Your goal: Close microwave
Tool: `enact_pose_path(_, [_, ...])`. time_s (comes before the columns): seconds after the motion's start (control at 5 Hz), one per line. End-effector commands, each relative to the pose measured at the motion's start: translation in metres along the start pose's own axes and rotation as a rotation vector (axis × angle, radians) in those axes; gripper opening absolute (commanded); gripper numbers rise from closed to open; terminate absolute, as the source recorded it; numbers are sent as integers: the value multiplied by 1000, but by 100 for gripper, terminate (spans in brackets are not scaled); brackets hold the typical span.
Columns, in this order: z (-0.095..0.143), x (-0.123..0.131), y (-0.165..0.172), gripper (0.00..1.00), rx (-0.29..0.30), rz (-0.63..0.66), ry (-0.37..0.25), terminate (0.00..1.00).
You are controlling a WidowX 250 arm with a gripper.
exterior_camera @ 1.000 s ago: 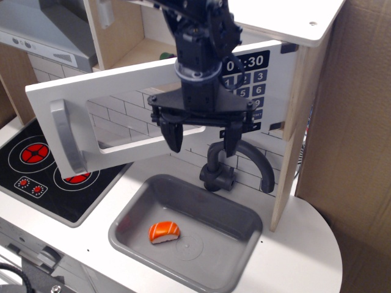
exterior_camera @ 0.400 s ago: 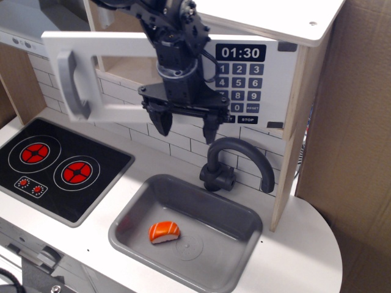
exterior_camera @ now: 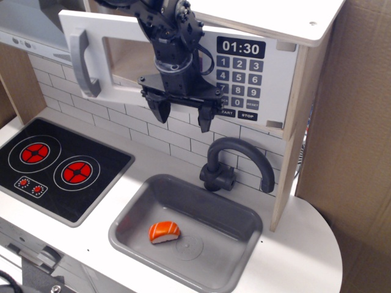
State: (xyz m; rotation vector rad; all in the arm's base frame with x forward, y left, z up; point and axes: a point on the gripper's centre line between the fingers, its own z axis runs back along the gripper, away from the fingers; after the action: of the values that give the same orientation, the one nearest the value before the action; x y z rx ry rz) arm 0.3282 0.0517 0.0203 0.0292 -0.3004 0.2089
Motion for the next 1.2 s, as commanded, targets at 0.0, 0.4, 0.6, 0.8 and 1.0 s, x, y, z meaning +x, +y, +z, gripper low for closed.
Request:
enact_pose_path(0.0, [14, 24, 5, 100, 25, 51, -188, 0])
enact_pose_path(0.4, [15, 36, 7, 100, 44, 62, -283, 0])
enact_pose_path(0.6, [21, 43, 7, 100, 41, 85, -308, 0])
enact_pose_path(0.8, [25, 50, 7, 100, 53, 89, -343, 0])
enact_pose_path(1.0, [25, 57, 6, 100, 55, 97, -370, 0])
